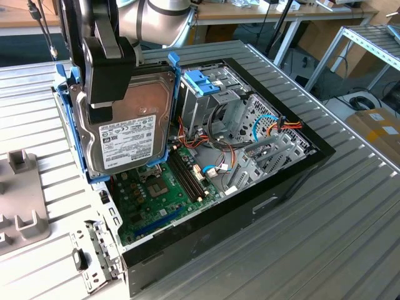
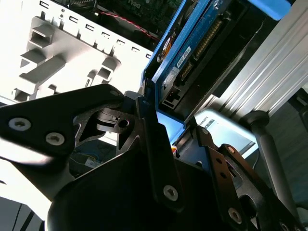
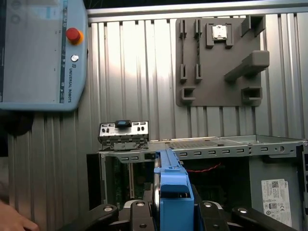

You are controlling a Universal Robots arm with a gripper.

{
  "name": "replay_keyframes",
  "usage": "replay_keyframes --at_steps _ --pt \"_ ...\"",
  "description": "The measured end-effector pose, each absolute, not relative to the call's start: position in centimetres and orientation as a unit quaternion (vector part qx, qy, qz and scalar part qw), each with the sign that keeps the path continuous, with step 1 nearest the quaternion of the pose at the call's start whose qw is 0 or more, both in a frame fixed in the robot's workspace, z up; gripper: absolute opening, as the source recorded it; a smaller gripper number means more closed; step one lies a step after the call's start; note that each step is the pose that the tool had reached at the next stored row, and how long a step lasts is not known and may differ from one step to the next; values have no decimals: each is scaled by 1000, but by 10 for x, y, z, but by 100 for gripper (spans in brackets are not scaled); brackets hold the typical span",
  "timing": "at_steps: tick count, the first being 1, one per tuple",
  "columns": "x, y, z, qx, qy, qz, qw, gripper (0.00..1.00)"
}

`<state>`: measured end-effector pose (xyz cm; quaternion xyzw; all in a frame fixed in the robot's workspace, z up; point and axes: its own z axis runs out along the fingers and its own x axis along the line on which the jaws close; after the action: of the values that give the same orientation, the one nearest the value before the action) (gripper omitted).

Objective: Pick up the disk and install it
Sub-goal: 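Pick up the disk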

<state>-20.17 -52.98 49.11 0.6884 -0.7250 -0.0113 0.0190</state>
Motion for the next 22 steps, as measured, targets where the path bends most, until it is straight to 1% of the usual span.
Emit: replay_keyframes --at_steps 22 --pt "-200 -545 491 688 -725 -11 19 37"
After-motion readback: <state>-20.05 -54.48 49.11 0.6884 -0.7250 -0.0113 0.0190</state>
